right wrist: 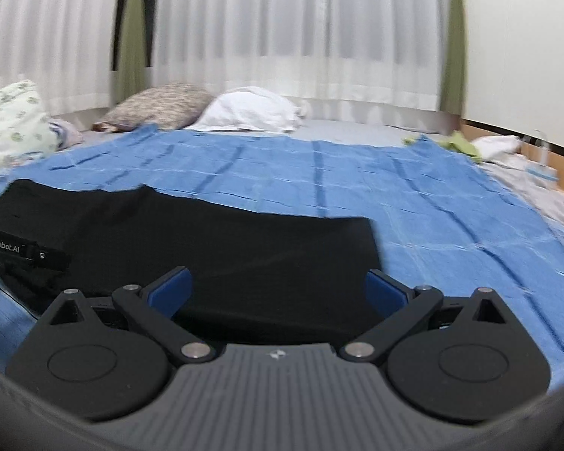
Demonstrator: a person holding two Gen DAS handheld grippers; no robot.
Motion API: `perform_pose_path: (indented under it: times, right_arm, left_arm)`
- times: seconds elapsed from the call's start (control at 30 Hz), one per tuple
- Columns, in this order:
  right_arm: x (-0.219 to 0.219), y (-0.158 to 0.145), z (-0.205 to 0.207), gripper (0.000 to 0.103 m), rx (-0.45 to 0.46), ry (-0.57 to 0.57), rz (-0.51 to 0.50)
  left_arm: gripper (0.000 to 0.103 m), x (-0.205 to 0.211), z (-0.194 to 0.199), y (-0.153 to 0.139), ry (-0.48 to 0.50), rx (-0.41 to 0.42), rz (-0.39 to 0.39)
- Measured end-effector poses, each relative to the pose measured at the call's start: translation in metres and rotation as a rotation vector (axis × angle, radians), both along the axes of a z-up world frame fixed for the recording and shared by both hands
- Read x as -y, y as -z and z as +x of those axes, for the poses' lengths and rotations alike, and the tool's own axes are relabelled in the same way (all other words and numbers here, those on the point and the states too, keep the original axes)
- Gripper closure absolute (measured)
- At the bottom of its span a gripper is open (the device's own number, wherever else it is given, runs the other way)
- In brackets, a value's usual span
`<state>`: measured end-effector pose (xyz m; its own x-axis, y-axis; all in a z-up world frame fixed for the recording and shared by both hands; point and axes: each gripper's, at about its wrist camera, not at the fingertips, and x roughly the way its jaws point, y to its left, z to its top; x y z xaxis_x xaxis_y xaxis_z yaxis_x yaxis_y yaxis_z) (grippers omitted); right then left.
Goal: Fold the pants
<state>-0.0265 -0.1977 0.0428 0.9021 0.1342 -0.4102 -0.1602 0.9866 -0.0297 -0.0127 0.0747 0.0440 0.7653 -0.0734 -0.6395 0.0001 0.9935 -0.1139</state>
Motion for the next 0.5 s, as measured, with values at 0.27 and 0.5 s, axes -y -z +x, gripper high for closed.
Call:
perform_pose_path:
  times: [0.27, 0.5]
  right_arm:
    - [-0.085, 0.008, 0.051, 0.000, -0.058, -0.163, 0.031]
    - [-0.136, 0.030, 0.069, 0.000, -0.149, -0.252, 0.019]
  left_arm:
    - [0.027, -0.068, 0.000, -0.007, -0.190, 0.009, 0.019]
    - [0.016, -0.112, 0.001, -0.006, -0.286, 0.014, 0.054]
